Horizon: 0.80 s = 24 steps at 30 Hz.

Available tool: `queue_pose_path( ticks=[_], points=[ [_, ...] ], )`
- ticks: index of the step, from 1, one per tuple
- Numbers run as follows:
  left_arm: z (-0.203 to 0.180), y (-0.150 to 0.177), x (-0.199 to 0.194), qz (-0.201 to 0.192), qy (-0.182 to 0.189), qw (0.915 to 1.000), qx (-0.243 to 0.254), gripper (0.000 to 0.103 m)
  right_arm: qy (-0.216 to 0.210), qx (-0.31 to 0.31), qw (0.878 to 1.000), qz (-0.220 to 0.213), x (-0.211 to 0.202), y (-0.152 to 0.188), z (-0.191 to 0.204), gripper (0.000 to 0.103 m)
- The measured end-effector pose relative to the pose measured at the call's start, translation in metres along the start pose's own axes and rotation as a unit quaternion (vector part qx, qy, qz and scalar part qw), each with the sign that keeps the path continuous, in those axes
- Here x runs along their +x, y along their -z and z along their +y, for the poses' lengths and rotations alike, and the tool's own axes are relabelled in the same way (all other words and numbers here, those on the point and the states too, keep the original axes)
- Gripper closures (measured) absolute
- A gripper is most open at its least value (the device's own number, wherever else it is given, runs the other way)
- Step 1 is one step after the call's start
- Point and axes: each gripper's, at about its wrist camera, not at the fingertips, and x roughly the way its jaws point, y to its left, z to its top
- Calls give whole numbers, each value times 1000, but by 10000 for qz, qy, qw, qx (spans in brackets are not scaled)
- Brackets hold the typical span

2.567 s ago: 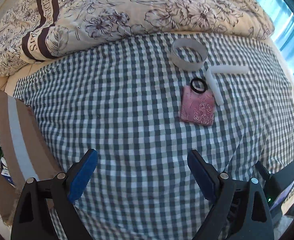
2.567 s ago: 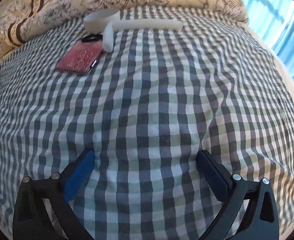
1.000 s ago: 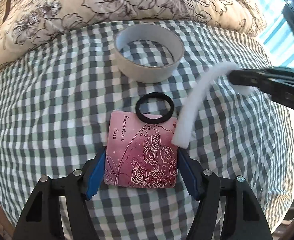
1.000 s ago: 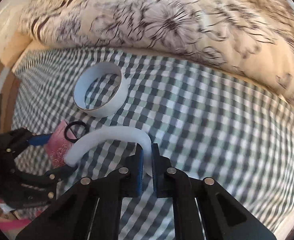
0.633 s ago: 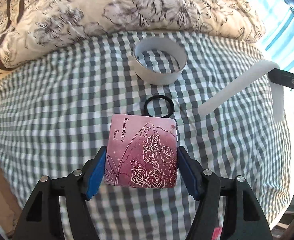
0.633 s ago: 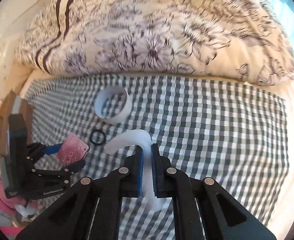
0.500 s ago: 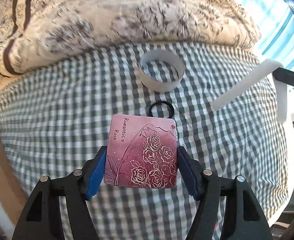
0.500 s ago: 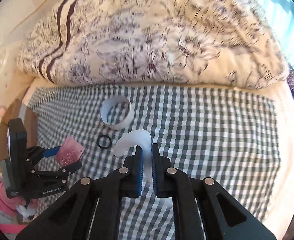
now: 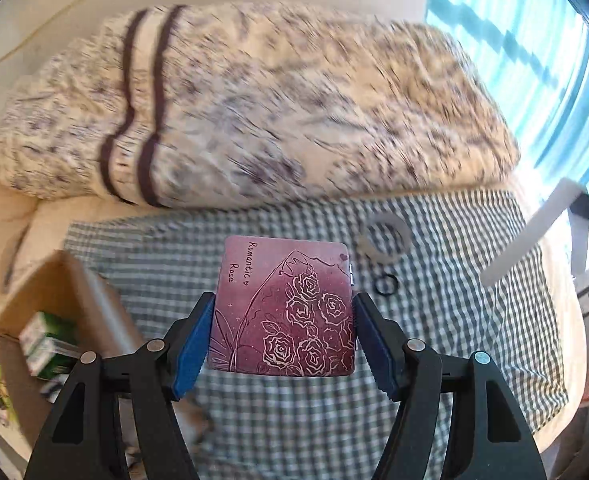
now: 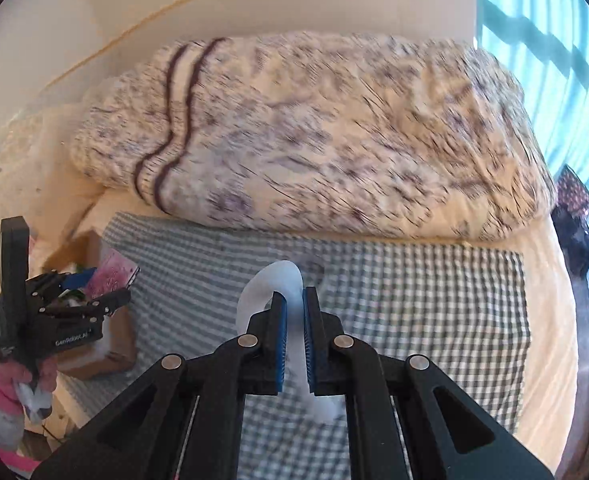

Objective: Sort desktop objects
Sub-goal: 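Carry the pink card and foam tube into the cardboard box and release both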

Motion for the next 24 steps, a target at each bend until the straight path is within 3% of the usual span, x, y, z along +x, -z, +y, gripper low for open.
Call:
queue_pose_path(
  ticks=[8, 14, 19, 24],
  points=[
    [113, 1, -65, -198, -45, 9998, -86, 34, -329, -366, 9981, -372, -27, -15, 133, 96],
    [193, 13, -76, -165, -204, 9996, -86, 34, -656, -497, 9956, -452, -18, -23, 234, 96],
    [240, 39, -57, 10, -260, 9993, -263, 33, -937, -686, 9932, -105, 24, -11, 306, 96],
    [260, 68, -21, 221, -395, 9985, -295, 33, -990, -794, 9905, 531, 85, 15, 343, 96]
  ],
)
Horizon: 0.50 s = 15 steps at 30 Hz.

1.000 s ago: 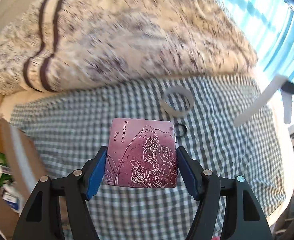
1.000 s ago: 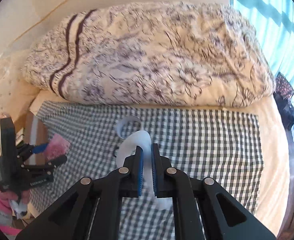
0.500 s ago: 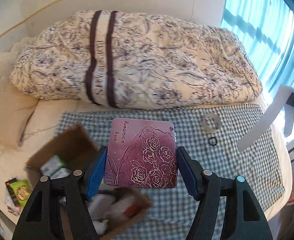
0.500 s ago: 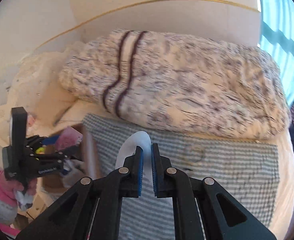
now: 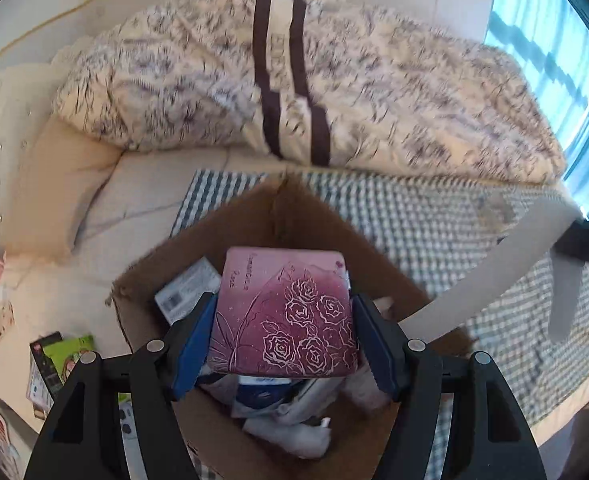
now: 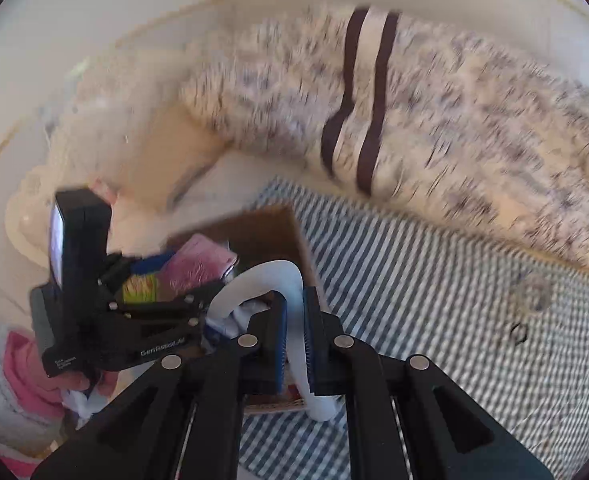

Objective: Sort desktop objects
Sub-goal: 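Carry the pink card and foam tube into the cardboard box and release both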

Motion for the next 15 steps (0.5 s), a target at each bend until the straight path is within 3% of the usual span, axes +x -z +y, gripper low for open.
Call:
queue_pose_path(
  ticks=[2, 3, 4, 5, 8, 15],
  points=[
    [2, 8, 13, 191, -41, 9998, 72, 32, 141, -135, 9994, 292, 25, 9, 10, 94],
    [2, 10, 16, 201, -112, 9997, 120, 32, 220, -178, 9989, 385, 35, 12, 14, 88],
    [2, 12, 17, 215, -212, 9994, 175, 26, 334, -197, 9983, 440, 41, 15, 17, 88],
    [3, 12, 17, 244, -250, 9992, 214, 14, 453, -185, 9977, 470, 46, 17, 18, 87],
    [4, 8, 11, 167, -246, 9991, 291, 6, 620, -49, 9967, 530, 50, 16, 17, 55],
    [4, -4, 5, 60, -402, 9987, 302, 5, 429, 236, 9985, 238, 31, 3, 2, 45]
  ],
)
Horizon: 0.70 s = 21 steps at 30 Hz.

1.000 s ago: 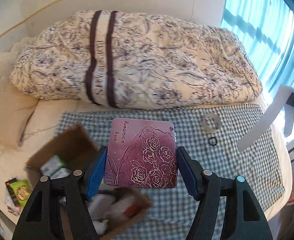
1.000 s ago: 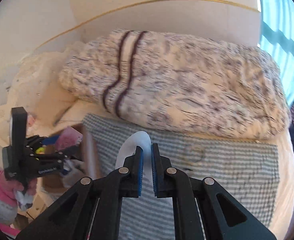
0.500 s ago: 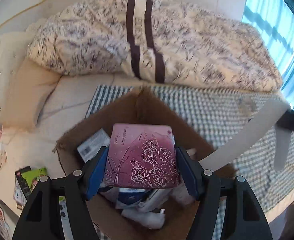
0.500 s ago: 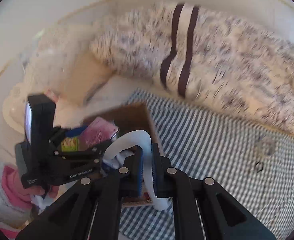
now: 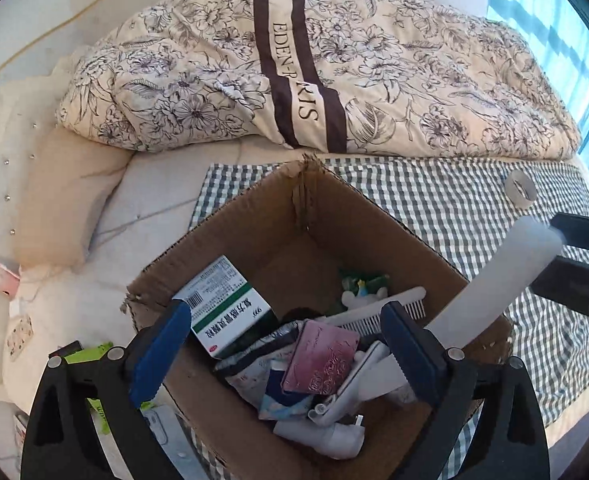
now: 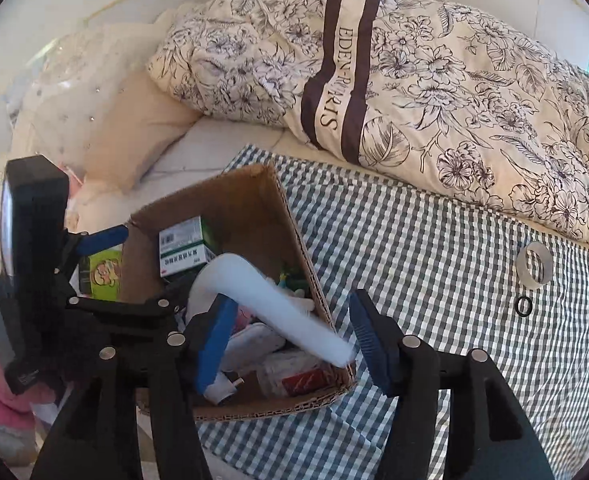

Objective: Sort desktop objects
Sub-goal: 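Carry the pink card and foam tube into the cardboard box and release both, then grasp the black rubber ring with the left tool while the right tool grasps the white tape roll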

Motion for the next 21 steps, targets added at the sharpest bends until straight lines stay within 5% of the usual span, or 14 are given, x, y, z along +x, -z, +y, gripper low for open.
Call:
queue_pose_path(
  ticks=[4, 5, 9, 10, 16, 21],
  points=[
    [4, -5, 2, 88, -472, 9988, -36, 5, -147, -148, 9996, 176, 6, -1, 3, 38],
    [7, -5, 1, 130, -547, 9984, -97, 5, -155, -207, 9990, 361, 14, -1, 6, 31],
    [14, 2, -3, 196, -596, 9974, -343, 5, 349, -813, 9805, 1757, 63, 9, 22, 31],
    [15, 4, -4, 195, -596, 9973, -388, 5, 366, -834, 9789, 1830, 65, 12, 23, 31],
    [3, 6, -5, 244, -503, 9975, -429, 5, 52, -556, 9848, 1643, 37, 16, 6, 30],
    [-34, -12, -13, 127, -274, 9993, -237, 5, -12, -44, 9954, 957, -7, 19, -36, 30]
  ],
)
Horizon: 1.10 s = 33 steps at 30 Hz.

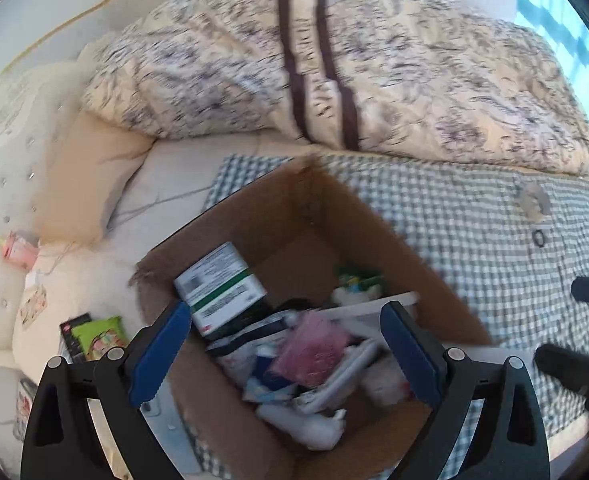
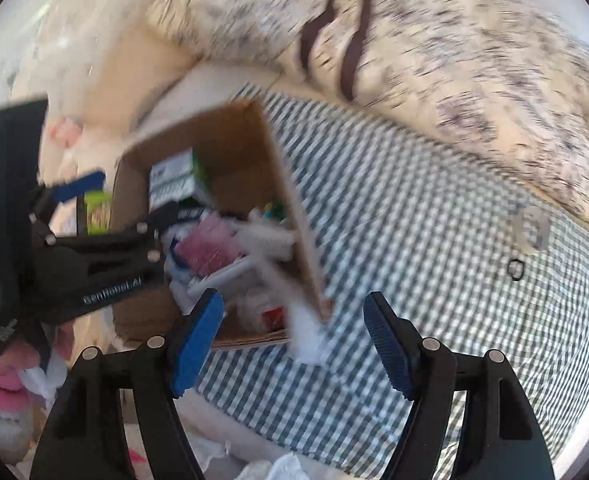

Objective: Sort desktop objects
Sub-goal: 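Grasp the black rubber ring with the left tool while the right tool grasps the white tape roll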

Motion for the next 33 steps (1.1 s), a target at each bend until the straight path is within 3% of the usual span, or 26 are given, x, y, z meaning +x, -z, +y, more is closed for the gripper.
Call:
queue_pose_path(
  ticks=[4, 10, 16, 21, 29, 33],
  points=[
    [-59, -16, -8, -153, 266, 9988, 385, 5, 151, 837, 9955, -420, -29, 25, -72, 30],
    [-172, -26, 2, -228, 853, 9933, 740, 4, 425, 1665, 9829, -665, -56, 63, -193, 30],
    [-285, -30, 37, -130, 1305, 9886, 735, 4, 610, 2058, 9754, -502, -55, 92, -294, 30],
    [-355, -42, 75, -81, 1589, 9854, 599, 4, 675, 2121, 9745, -279, -39, 111, -352, 30],
    [-409, -47, 143, 232, 1396, 9871, 751, 4, 496, 2551, 9656, -119, 0, 137, -410, 30],
    [-417, -48, 178, 507, 899, 9912, 830, 4, 450, 2649, 9632, -82, 11, 139, -422, 30]
  ],
)
